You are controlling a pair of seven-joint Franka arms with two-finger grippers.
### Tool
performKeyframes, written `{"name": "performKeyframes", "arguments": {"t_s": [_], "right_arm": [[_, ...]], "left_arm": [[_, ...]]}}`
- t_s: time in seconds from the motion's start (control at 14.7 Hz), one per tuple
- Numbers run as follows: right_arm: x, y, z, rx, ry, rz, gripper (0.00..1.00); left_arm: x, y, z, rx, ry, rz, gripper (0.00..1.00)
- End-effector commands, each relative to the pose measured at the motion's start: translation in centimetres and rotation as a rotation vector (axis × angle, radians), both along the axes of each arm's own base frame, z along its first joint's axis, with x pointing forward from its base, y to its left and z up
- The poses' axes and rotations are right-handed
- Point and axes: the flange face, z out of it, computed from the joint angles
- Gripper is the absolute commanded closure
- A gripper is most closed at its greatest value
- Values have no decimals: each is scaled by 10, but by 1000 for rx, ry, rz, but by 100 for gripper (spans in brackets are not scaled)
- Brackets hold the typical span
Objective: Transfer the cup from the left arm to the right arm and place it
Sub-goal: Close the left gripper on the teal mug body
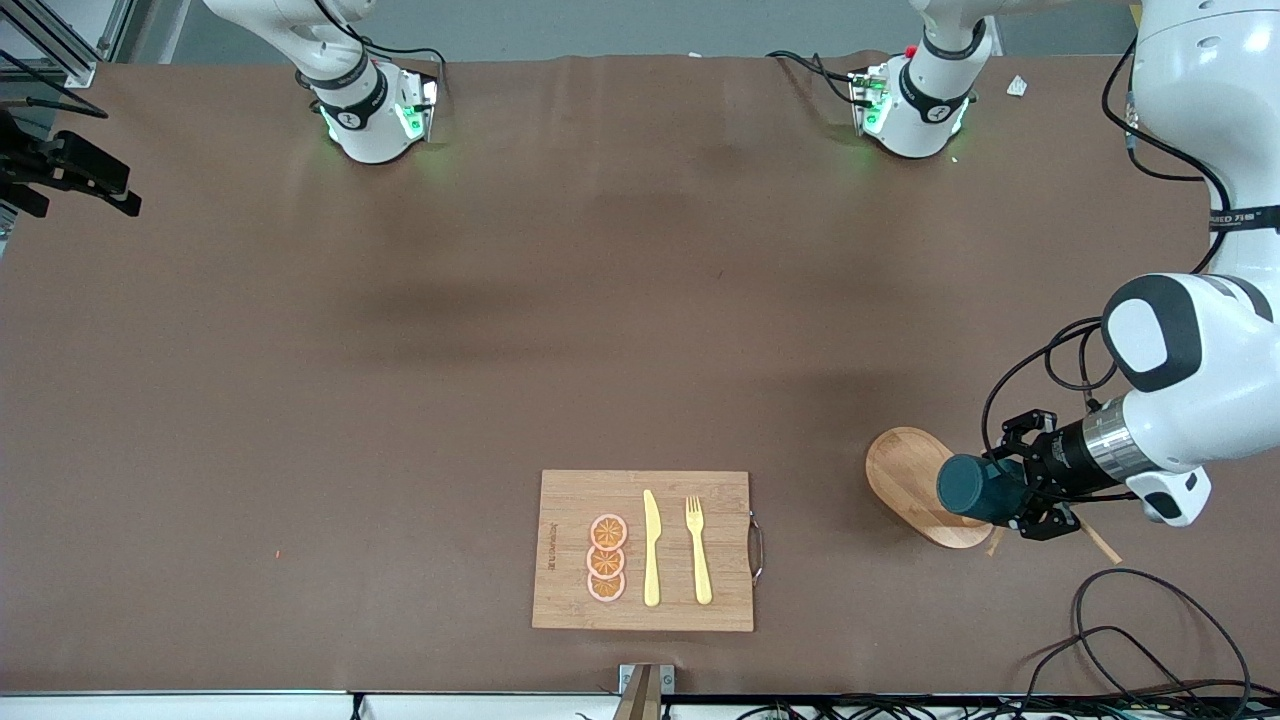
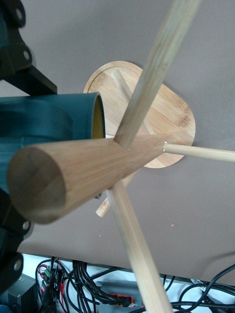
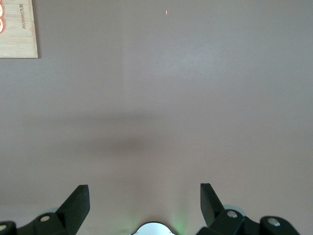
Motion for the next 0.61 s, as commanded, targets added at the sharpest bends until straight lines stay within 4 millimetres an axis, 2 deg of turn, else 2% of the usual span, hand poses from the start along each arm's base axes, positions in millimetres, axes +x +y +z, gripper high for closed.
{"name": "performKeyframes", "arguments": {"t_s": [0.0,0.14,0.54], "right_arm": [[-1,-2,5,-3,-8,-4,0],[0,-3,6,-4,-11,-9,0],[1,-6,9,7,-19,-17,0]], "left_arm": [[3,-4,1,-16,-7,18,34],[4,-3,0,-17,-6,18,42],[2,-9,12,-21,-17,14,43]]}}
